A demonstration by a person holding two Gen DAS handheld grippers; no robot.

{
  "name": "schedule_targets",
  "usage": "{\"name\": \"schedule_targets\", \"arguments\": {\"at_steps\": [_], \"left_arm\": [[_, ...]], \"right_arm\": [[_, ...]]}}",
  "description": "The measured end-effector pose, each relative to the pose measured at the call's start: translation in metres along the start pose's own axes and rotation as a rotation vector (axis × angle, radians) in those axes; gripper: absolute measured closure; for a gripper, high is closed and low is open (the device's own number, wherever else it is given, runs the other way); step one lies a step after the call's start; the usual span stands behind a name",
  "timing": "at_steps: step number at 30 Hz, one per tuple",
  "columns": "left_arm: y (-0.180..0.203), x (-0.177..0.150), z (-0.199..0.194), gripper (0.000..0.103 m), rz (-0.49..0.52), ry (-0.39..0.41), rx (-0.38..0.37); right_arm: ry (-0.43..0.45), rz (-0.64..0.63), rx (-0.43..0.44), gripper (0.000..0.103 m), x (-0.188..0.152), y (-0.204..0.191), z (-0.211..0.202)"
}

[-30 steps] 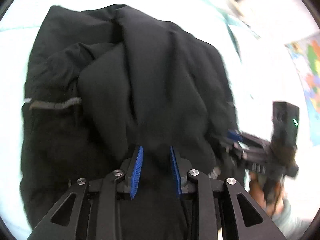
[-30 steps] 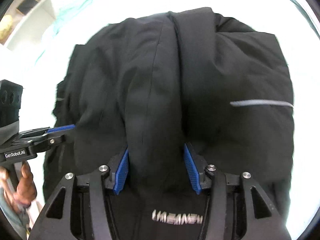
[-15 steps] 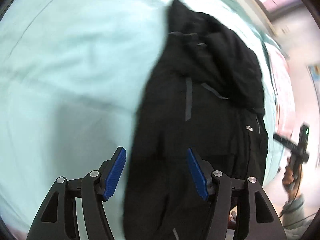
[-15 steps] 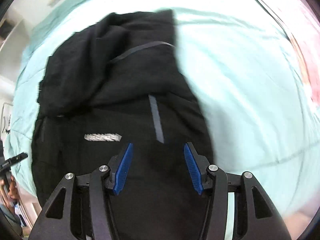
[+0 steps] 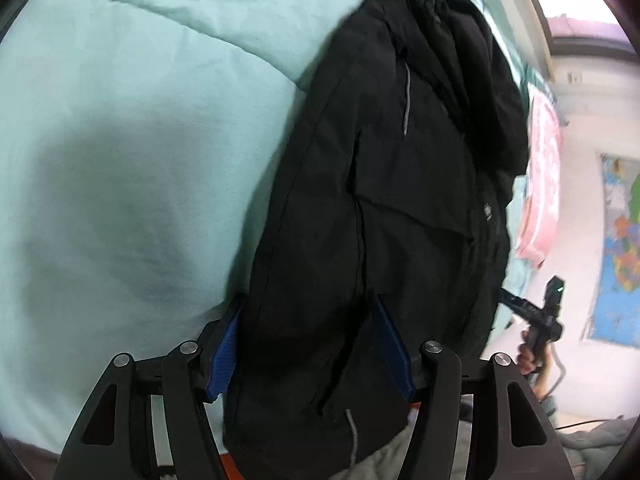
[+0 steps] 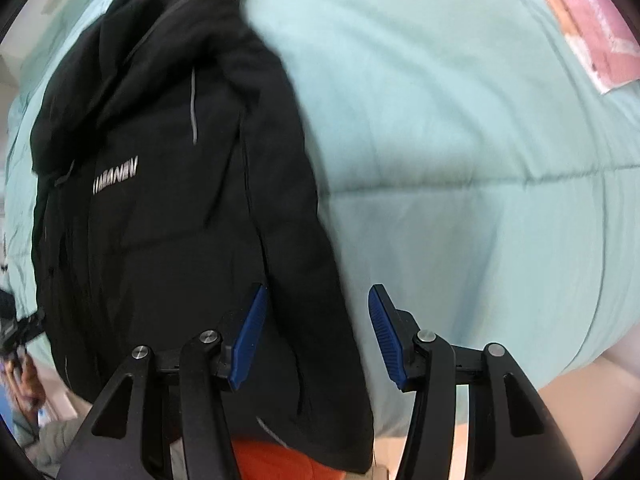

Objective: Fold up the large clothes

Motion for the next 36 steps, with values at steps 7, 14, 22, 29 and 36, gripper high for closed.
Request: {"name": "schedule_targets", "arguments": {"at_steps": [7,14,22,29,36], "left_arm": [[0.027,-0.002,0.018,0.04,0.09,-0.036,0.009],[0.112,0.008,-0.02,0.04,0.208,0.043,-0.254],[0.096,-0.001,0.018,0.04,0.158,-0.053,-0.181],[0.069,-0.055,0.032,0.04,0.135,-0.2,-0.09],[0.068,-0.048,0.015,0.09,0.107,-0.141,-0.064]], "right_arm": [[-0.051,0.02,0.025,0.047,-0.03,0.006,0.011],[0.054,-0.056,0.146,0.074,-0.02,-0.025,-0.034],[0.014,-0.038,0.196,0.071,-0.031,-0.027,-0.026],[-0.112,-0.034,0.203,0.043,-0.077,-0.007,-0.012],[-0.131,0.035,0.25,0.084,-0.092,0.004,-0.01]]}}
Point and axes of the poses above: each gripper's, at about its wrist camera, not at the fingertips, and z roughly the way its jaws point, y to its right, x to its top, the point moved 7 cm from there along z, roughly the way its jaws point, and after that the axes turned 9 degrees about y, right-handed, at the moved point
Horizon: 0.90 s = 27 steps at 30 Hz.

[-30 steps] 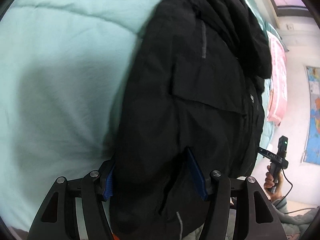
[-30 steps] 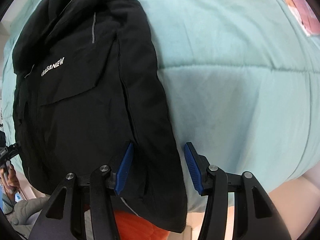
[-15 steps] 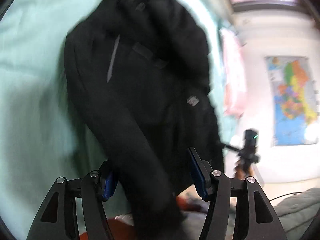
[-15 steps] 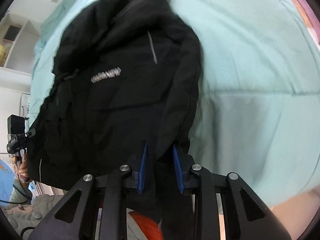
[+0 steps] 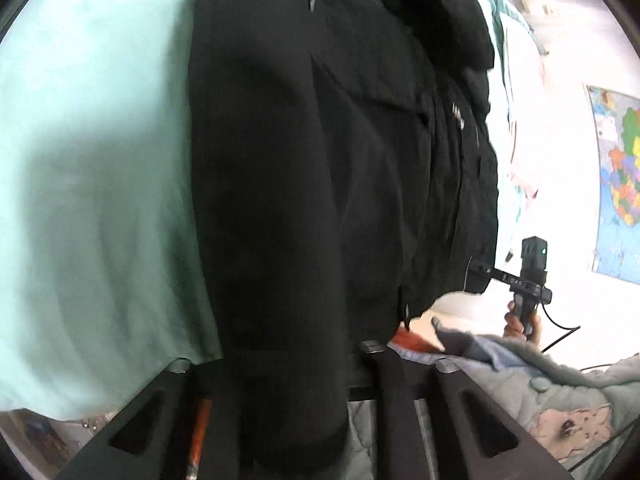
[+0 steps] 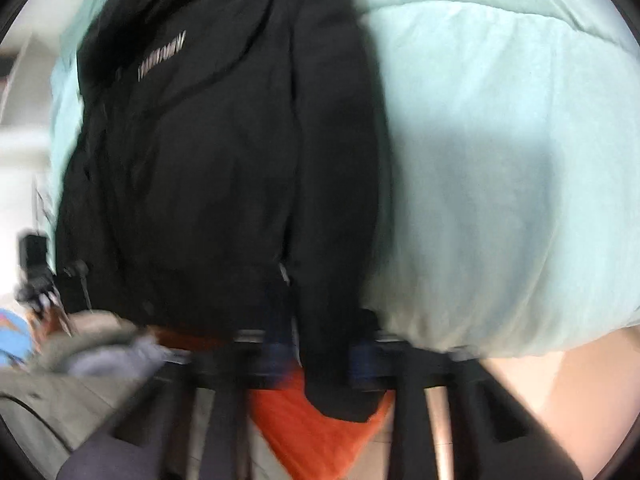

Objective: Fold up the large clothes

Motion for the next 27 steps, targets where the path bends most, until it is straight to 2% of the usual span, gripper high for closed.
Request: {"name": "schedule_targets", "arguments": {"at_steps": [3,6,10,13,17,20,23,27], "left_arm": [[0.006,0.013,-0.026,0.09,0.034,0.053,-0.029],[0.025,0.033,-0.051,0.09,0.061,0.116,-0.08],[0.043,0.07,-0.086,0.09,0.072,0.218,-0.155],[0.059,0.1,-0.11,0.09,0.081,0.301,-0.186],[0.07,0.144,-0.149,0.089,0.044,0.433,-0.267],[0.081,0.177,-0.168,0.089,0.044,0.514,-0.304],[0.099,0.211,-0.175,0.088,0.078,0.565,-0.29],[0.111,0.273,-0.168,0.088,0.082,0.604,-0.238]], "right_arm": [[0.077,-0.003,0.046,0.087,0.016,-0.013,-0.021],[0.161,-0.011,0.134,0.087,0.038,-0.036,-0.052],[0.275,-0.048,0.214,0.087,0.082,-0.069,-0.091],[0.346,-0.073,0.238,0.087,0.116,-0.085,-0.11],[0.476,-0.052,0.287,0.087,0.17,-0.111,-0.137],[0.558,-0.048,0.29,0.087,0.209,-0.112,-0.161],[0.619,-0.025,0.31,0.087,0.251,-0.114,-0.183],[0.647,-0.027,0.187,0.087,0.312,-0.135,-0.17]]}}
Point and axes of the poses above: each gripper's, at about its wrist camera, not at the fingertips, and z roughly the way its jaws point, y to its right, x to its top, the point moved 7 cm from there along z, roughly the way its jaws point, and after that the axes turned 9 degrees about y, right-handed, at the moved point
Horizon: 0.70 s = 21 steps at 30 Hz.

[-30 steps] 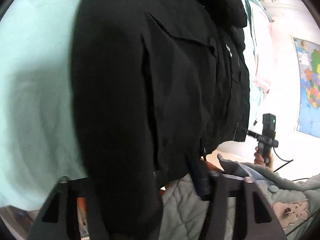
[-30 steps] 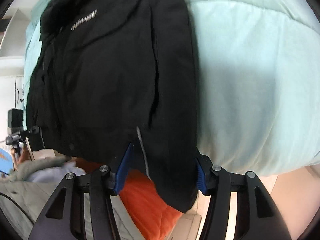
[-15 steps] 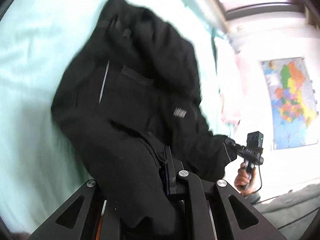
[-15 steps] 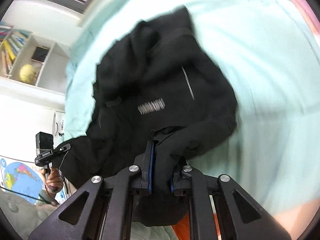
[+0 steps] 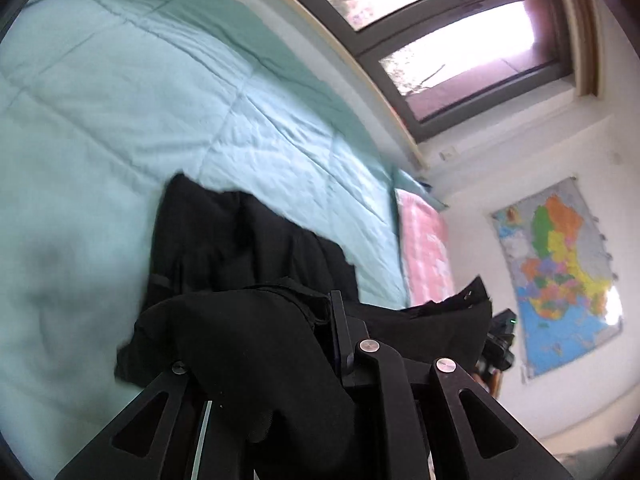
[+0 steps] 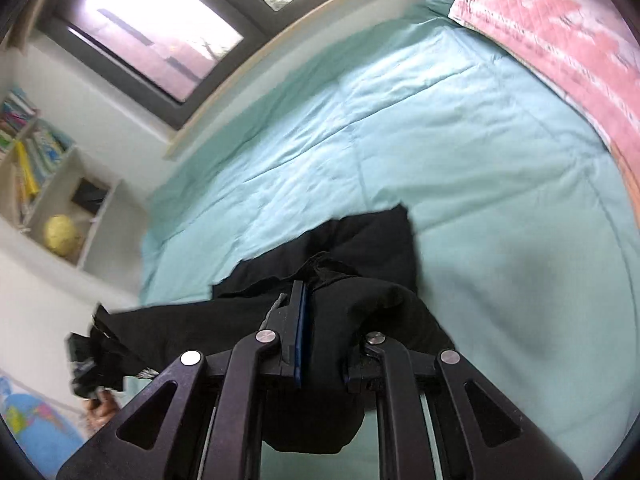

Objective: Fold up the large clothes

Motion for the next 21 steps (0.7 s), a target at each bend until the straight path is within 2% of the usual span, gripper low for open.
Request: {"name": "schedule_targets", "arguments": {"at_steps": [5,8,15,21], "left_arm": [[-0.04,0.037,0.072,0.088,-0.082,-0.035,0.088],[-0.068,0.041,0.109,0.088,-0.132,-0.068,0.128],[-0.129,0.021,0.18,0.086,-0.219,-0.175,0.209],[-0.142,0.008,0.209,0.085,-0.184,-0.226,0.261]], "right_arm": [[-0.053,-0.005,-0.146,0.087,0.018,0.013,0.072],[-0.11,0.009,-0.221,0.086,0.016,0.036,0.124],[-0.249,-0.022,-0.335,0.087,-0.018,0.074,0.199],[-0.33,-0.026,-0.411,0.087,-0.043,0.095,0.242]]}}
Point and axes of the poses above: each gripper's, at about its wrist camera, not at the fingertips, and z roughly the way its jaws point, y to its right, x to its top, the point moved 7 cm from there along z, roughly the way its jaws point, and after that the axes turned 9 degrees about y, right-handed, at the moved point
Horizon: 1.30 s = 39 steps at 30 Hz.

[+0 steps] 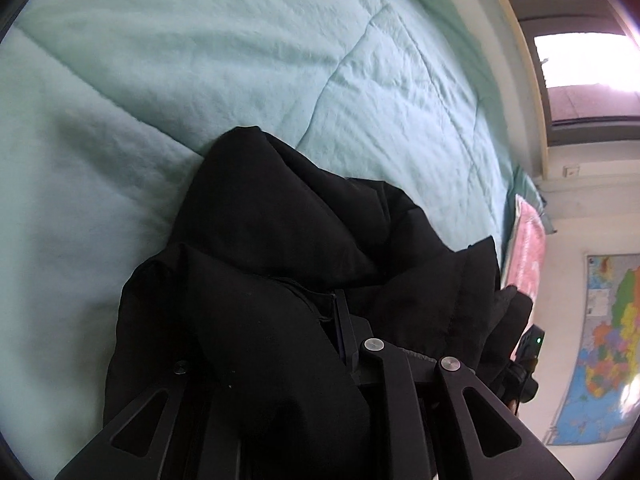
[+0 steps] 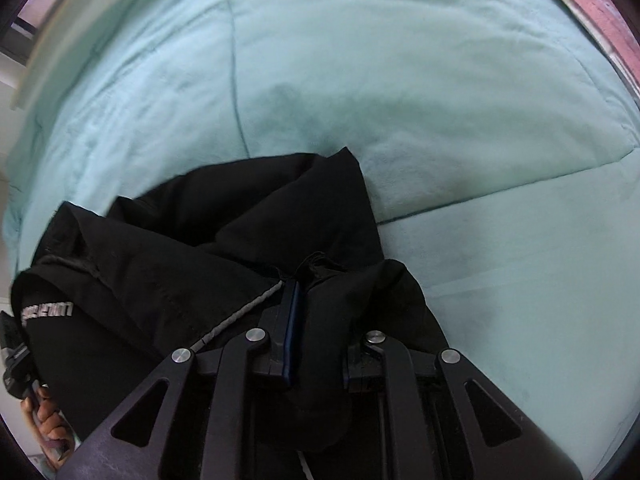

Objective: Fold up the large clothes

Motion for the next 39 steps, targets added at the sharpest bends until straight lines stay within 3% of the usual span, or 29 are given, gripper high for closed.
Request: {"name": "schedule_targets", "arguments": {"at_steps": [3,6,10,11,14,15,17,19,26,28,31,34,37,38,39], "left_arm": [[0.005,-0.001,-0.003,0.085,0.044,-0.022,0.013],[0.011,-0.004,-0.018,0.081,0.054,-0.061,0.013],[0.025,-0.008,-0.068,0.047,0.076,-0.068,-0.07],[0.028,-0.009,-0.08,0.04,0.083,-0.061,-0.094],[0.039,-0.016,-0.129,0.028,0.113,-0.019,-0.172],[0.041,-0.018,-0.14,0.027,0.138,0.003,-0.165],[0.046,-0.018,-0.154,0.024,0.191,0.049,-0.126],[0.044,-0.014,-0.154,0.023,0.231,0.092,-0.083],[0.021,0.027,-0.091,0.023,0.236,0.14,0.132],[0.014,0.038,-0.081,0.023,0.223,0.136,0.121],[0.0,0.049,-0.06,0.023,0.177,0.068,0.084],[-0.009,0.055,-0.039,0.023,0.132,0.006,0.023],[-0.008,0.058,-0.025,0.024,0.1,-0.004,-0.025],[-0.004,0.059,-0.024,0.027,0.104,0.009,-0.037],[0.001,0.06,-0.026,0.035,0.127,0.034,-0.023]], "right_arm": [[-0.02,-0.016,-0.014,0.087,0.0,-0.002,0.001],[-0.03,-0.013,0.036,0.083,0.001,-0.002,-0.018],[-0.008,0.006,0.165,0.07,-0.001,0.003,-0.067],[-0.001,0.009,0.194,0.062,-0.002,0.004,-0.078],[0.037,0.012,0.31,0.041,-0.009,0.008,-0.121],[0.062,-0.001,0.329,0.04,-0.011,0.009,-0.134],[0.123,-0.056,0.29,0.035,-0.012,0.011,-0.152],[0.174,-0.142,0.187,0.033,-0.009,0.012,-0.153],[0.168,-0.314,0.026,0.033,0.022,0.005,-0.089],[0.16,-0.368,0.002,0.033,0.029,0.004,-0.072],[0.123,-0.392,-0.012,0.033,0.035,0.009,-0.039],[0.088,-0.355,0.061,0.033,0.042,0.007,-0.017],[0.061,-0.301,0.14,0.034,0.05,-0.003,0.0],[0.06,-0.303,0.149,0.052,0.05,-0.006,-0.001],[0.061,-0.319,0.155,0.062,0.05,-0.011,0.0]]}}
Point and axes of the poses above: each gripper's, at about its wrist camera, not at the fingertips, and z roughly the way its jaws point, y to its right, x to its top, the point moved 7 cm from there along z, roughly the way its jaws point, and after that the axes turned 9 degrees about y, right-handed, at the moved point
